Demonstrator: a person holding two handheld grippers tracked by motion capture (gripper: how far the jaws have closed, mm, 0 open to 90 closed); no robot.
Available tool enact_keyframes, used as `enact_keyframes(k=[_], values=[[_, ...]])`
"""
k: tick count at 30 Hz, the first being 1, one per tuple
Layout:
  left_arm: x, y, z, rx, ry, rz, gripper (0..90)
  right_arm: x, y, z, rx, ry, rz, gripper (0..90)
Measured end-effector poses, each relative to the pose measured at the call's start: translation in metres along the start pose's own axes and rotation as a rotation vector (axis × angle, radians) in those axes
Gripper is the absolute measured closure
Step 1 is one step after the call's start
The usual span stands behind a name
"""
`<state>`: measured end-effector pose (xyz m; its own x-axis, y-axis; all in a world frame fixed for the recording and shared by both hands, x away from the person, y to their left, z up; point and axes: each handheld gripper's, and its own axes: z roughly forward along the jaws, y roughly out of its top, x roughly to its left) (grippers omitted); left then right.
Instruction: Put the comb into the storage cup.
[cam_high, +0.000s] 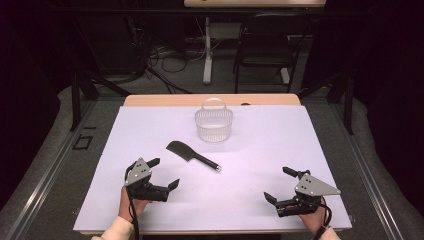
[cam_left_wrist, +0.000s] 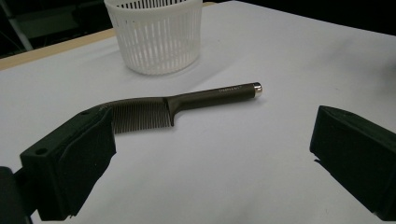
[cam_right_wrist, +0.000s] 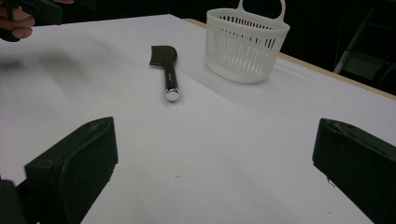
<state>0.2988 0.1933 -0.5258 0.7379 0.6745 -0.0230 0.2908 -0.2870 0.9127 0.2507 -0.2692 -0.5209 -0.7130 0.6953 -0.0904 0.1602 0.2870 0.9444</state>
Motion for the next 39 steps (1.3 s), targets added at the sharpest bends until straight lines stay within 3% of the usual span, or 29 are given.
enact_keyframes(k=[8,23,39], values=[[-0.001,0.007,0.013,0.028,-0.009,0.003,0.1,0.0,0.0,0.0,0.001,0.0,0.001,0.0],[-0.004,0.019,0.038,0.072,-0.009,-0.028,0.0,0.0,0.0,0.0,0.007,0.001,0.0,0.0],[-0.008,0.032,0.064,0.109,-0.014,-0.016,0.0,0.0,-0.001,0.001,0.003,0.002,0.004,0.0]])
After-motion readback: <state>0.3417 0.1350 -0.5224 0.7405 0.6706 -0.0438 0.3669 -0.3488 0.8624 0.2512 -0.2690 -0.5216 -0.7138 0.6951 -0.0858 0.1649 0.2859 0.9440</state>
